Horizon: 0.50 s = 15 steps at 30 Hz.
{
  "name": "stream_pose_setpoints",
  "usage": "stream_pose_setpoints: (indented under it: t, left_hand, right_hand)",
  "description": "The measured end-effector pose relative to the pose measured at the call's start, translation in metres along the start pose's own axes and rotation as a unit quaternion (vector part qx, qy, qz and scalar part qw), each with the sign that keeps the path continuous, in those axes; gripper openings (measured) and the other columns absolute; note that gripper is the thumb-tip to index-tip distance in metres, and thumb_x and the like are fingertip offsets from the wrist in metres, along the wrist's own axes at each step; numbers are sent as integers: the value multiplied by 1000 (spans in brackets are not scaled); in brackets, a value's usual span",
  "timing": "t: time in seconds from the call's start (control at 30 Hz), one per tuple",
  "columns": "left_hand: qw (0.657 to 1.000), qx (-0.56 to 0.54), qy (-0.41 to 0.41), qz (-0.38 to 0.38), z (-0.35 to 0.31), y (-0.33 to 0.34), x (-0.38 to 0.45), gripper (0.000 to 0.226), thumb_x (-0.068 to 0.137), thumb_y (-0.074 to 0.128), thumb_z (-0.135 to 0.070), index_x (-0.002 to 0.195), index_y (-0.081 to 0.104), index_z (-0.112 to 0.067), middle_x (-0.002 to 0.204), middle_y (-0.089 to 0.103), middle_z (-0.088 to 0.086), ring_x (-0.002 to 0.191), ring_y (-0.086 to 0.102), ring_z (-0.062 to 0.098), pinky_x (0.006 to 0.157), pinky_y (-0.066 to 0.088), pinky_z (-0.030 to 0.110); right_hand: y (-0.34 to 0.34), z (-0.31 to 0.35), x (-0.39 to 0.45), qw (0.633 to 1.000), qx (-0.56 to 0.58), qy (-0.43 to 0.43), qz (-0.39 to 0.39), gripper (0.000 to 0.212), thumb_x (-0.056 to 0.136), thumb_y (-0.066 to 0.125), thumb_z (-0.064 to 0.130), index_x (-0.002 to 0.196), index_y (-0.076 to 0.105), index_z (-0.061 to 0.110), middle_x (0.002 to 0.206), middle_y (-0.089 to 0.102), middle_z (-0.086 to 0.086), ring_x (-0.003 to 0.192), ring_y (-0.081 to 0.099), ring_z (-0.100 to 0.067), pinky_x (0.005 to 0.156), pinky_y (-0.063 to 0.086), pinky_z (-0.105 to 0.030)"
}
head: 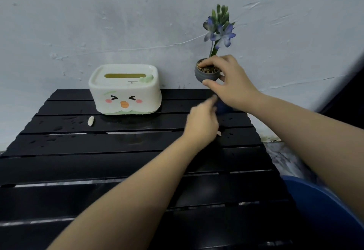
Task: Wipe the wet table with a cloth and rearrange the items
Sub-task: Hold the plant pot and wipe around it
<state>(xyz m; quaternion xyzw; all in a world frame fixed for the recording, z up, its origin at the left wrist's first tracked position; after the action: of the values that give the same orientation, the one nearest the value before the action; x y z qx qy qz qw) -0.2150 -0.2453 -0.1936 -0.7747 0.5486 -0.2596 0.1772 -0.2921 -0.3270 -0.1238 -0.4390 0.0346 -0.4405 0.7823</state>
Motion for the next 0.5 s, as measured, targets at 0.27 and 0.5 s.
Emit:
stream_pose_setpoints:
  t: [0.27,0.5]
  left_hand:
    - [939,342,-28,35,54,-4,41,56,104,36,-33,151,28,-3,154,36,23,145,28,39,122,20,44]
    - [973,199,47,110,24,21,61,35,102,46,-20,136,53,-16,131,57,10,118,54,32,95,45,43]
  right_hand:
    - [-12,-9,1,1000,-12,6,-5,38,90,68,11,126,61,23,128,47,-9,118,47,-11,108,36,-19]
    - [-28,-13,1,999,-30,18,-4,39,90,68,9,126,61,22,121,45,-3,113,50,-11,101,34,-9]
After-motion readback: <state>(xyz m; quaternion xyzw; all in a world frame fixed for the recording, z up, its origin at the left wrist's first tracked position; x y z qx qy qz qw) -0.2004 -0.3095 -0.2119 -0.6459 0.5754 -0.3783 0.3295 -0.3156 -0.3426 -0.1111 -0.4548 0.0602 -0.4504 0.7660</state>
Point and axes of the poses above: each hand's wrist, its own x-axis towards the middle knuckle, its own y-axis out of the palm, z = x × y, the point moved 2 cm from there along x, towards the middle knuckle
